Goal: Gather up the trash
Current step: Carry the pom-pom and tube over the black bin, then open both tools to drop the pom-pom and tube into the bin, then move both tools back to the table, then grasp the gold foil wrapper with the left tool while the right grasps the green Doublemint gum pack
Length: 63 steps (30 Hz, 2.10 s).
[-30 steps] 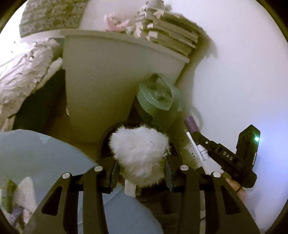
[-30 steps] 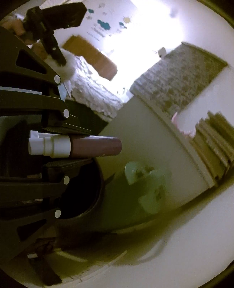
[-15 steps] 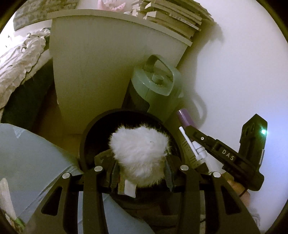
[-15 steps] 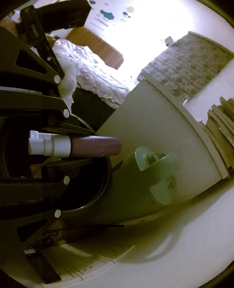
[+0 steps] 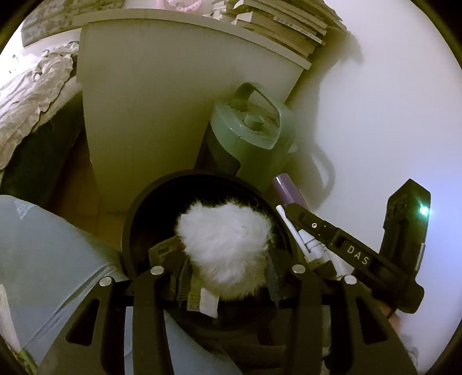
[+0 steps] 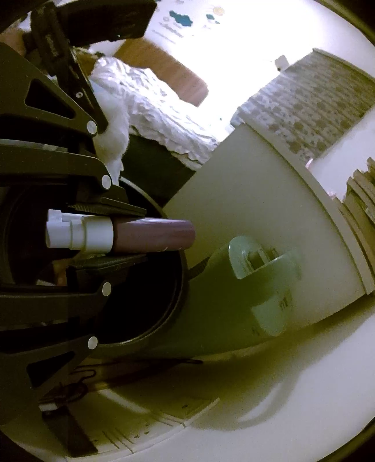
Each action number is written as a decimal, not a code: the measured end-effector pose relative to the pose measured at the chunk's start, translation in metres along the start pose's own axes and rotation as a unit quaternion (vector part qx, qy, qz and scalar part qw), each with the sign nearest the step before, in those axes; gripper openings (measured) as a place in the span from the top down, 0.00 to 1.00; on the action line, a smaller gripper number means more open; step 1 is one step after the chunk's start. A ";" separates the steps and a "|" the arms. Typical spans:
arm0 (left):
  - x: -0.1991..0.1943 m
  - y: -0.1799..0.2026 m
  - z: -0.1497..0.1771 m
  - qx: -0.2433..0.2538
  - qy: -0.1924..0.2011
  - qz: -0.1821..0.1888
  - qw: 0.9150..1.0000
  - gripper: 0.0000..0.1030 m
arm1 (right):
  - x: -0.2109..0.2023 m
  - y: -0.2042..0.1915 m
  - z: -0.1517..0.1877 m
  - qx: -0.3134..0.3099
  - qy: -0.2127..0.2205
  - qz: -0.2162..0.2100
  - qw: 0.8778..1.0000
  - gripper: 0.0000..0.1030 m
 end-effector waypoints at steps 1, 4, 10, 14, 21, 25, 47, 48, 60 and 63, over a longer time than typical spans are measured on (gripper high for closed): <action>0.001 0.000 0.000 0.000 -0.001 0.001 1.000 0.55 | 0.000 -0.001 0.001 -0.001 -0.001 0.001 1.000 0.75; 0.002 0.001 0.001 0.002 -0.004 0.000 1.000 0.52 | 0.001 -0.002 0.001 -0.001 -0.002 0.000 1.000 0.75; -0.007 -0.001 0.005 -0.004 0.000 -0.001 1.000 0.43 | -0.001 0.000 0.000 0.004 0.004 0.002 1.000 0.53; -0.021 -0.005 0.011 -0.008 0.007 -0.004 1.000 0.42 | -0.005 -0.001 -0.001 0.003 0.019 0.002 1.000 0.41; -0.067 -0.019 0.034 -0.030 0.029 -0.011 0.999 0.42 | 0.001 -0.010 0.004 -0.026 0.008 0.010 1.000 0.41; -0.105 -0.040 0.059 -0.053 0.046 -0.026 0.997 0.42 | 0.004 -0.017 0.009 -0.039 -0.001 0.009 0.999 0.41; -0.270 -0.265 0.201 -0.063 0.033 -0.269 0.961 0.28 | 0.041 -0.316 0.129 -0.216 -0.233 -0.167 0.933 0.27; -0.269 -0.272 0.202 -0.058 0.029 -0.268 0.961 0.28 | 0.050 -0.330 0.135 -0.222 -0.245 -0.161 0.930 0.27; -0.232 -0.296 0.211 0.021 -0.030 -0.260 0.965 0.44 | 0.156 -0.376 0.196 -0.281 -0.297 0.001 0.913 0.31; -0.228 -0.298 0.202 0.010 -0.030 -0.243 0.970 0.65 | 0.161 -0.386 0.205 -0.329 -0.285 0.017 0.900 0.41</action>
Point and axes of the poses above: each gripper's, at about its wrist camera, not at the fingertips, and x roughly the way its jaws point, y to its right, z to its underside, the point moved 5 cm from there along x, roughly the way its jaws point, and after that the axes turned 5 degrees about -y, right-handed, at the moved point
